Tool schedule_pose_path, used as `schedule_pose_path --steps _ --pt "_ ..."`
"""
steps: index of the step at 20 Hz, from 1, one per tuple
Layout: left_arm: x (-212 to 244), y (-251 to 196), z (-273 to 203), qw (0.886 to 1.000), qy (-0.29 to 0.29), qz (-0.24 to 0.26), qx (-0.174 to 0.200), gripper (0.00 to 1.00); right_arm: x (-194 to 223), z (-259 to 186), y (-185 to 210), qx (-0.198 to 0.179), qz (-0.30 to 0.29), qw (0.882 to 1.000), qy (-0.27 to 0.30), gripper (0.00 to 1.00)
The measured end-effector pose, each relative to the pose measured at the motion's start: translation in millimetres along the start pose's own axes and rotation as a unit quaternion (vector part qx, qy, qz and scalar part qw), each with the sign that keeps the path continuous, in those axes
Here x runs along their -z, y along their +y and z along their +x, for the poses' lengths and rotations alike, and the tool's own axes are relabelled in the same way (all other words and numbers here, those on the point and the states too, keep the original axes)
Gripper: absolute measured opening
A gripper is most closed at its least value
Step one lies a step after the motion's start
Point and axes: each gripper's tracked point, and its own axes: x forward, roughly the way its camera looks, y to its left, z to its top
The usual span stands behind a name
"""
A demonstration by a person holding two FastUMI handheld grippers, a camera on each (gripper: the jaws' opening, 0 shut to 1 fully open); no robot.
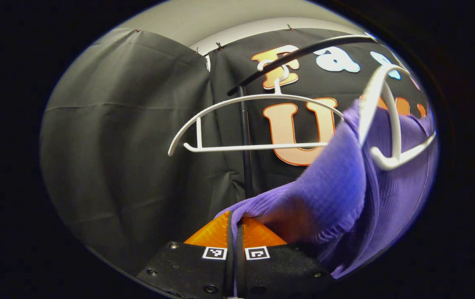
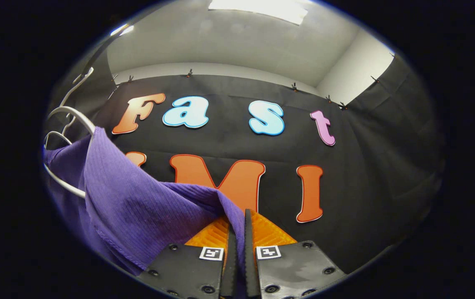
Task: Grasp the clothes on the hanger with both hands and then place them into the laundry hamper below.
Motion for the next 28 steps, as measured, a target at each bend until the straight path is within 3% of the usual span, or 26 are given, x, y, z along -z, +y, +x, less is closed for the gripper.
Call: schedule_pose_path --steps 6,8,9,10,13,17,20,28 --pt "42.9 -2.8 0.1 0.999 0.044 -0.007 0.001 0.03 45.3 -15.4 1.9 -0.015 -0.032 0.998 0.051 0.15" --pt "63.3 -7.9 -1.5 0.998 0.060 -0.027 0.009 0.03 74.9 -26.7 -1.8 -0.018 -0.017 0.996 0.086 0.16" --pt "70.1 -11.1 -0.2 0.998 0.059 -0.032 0.014 0.02 84.4 -34.1 -2.6 -0.018 -0.006 0.995 0.093 0.11" --pt "74.5 -14.1 -3.0 0.998 0.059 -0.027 0.016 0.02 89.1 -42.3 -3.7 -0.020 -0.005 0.995 0.099 0.16" --pt "84.8 -13.0 -27.8 0.998 0.064 0.007 0.023 0.03 111.7 -69.5 -12.2 -0.023 -0.028 0.992 0.122 0.15" --pt "94.1 -3.5 -59.0 0.997 0.068 0.032 0.033 0.03 104.6 -104.0 -20.5 -0.032 -0.026 0.990 0.134 0.16" --pt "90.9 -0.1 -76.8 0.997 0.070 0.019 0.040 0.02 83.4 -126.4 -20.7 -0.052 -0.026 0.989 0.135 0.16" --pt "99.7 -6.7 -143.3 0.994 0.083 -0.023 0.072 0.02 50.4 -203.9 32.8 -0.158 0.000 0.973 0.169 0.15"
